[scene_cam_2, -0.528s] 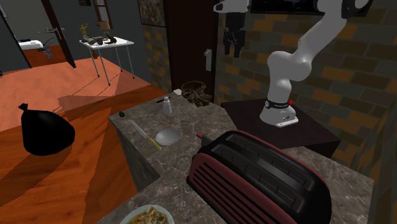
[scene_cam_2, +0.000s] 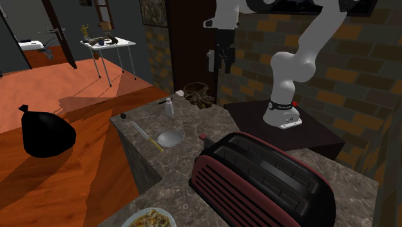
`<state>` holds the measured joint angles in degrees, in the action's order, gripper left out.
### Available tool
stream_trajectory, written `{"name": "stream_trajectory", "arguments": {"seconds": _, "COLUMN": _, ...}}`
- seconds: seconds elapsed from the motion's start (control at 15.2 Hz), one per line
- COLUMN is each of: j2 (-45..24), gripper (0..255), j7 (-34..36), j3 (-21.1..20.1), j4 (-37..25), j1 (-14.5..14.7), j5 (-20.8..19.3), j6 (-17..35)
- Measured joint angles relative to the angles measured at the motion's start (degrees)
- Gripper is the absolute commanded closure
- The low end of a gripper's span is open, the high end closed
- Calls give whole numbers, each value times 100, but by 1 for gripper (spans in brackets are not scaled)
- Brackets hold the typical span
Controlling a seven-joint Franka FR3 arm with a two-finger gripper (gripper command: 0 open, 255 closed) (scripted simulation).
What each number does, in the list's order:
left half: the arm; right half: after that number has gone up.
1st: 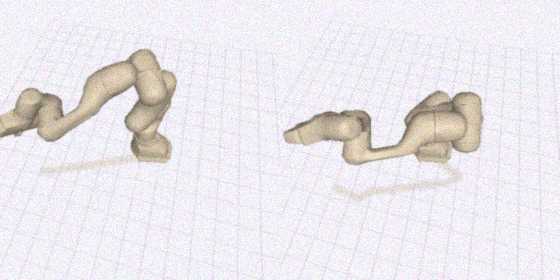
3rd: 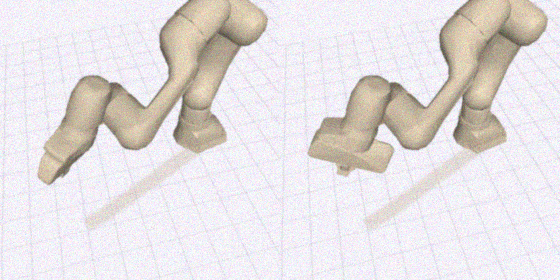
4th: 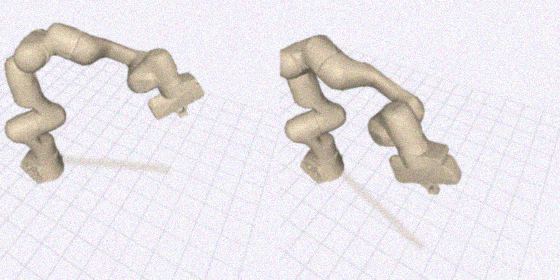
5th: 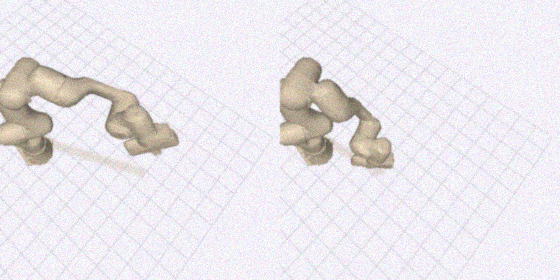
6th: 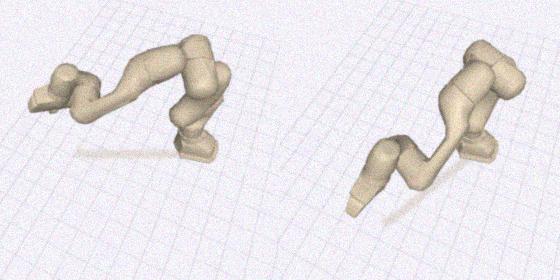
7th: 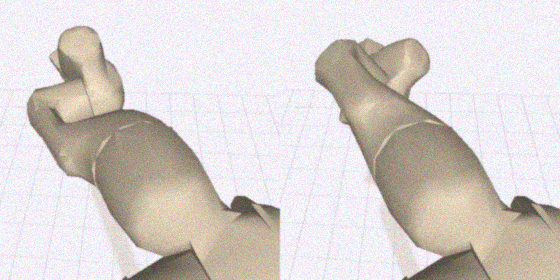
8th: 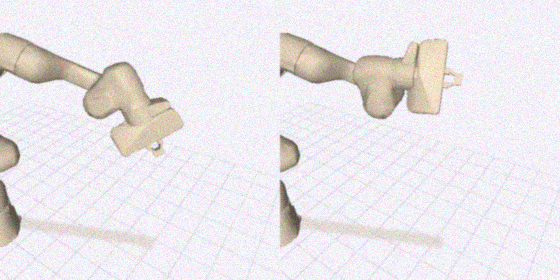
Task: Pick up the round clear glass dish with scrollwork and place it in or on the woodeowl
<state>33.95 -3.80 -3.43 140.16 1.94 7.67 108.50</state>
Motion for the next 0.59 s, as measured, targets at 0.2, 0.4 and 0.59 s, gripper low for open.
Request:
{"name": "stream_trajectory", "arguments": {"seconds": 0.2, "j2": -587, "gripper": 0, "j7": -13, "j3": -83, "j4": -57, "j1": 21, "j5": -6, "j6": 506}}
{"name": "stream_trajectory", "arguments": {"seconds": 0.4, "j2": -1254, "gripper": 0, "j7": 50, "j3": -212, "j4": -215, "j1": 61, "j5": -20, "j6": 997}}
{"name": "stream_trajectory", "arguments": {"seconds": 0.59, "j2": -1907, "gripper": 0, "j7": 68, "j3": -287, "j4": -429, "j1": 69, "j5": -82, "j6": 1415}}
